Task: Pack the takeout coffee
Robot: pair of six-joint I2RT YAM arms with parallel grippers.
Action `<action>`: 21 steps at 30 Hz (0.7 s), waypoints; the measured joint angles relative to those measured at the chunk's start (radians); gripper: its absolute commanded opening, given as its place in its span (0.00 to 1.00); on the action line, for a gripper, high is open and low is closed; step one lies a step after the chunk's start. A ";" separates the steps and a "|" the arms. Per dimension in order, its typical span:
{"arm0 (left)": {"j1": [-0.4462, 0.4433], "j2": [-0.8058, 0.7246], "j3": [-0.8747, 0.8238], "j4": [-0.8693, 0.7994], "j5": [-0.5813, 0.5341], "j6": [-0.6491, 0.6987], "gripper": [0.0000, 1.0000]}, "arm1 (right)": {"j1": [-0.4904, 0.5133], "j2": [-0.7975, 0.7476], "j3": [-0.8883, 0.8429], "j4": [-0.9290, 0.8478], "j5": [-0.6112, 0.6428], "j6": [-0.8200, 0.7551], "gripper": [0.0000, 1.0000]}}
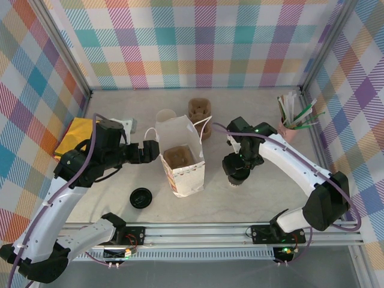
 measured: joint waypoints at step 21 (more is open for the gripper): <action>0.000 -0.008 -0.008 0.000 -0.001 0.016 1.00 | -0.013 0.056 0.000 0.015 -0.033 -0.004 0.79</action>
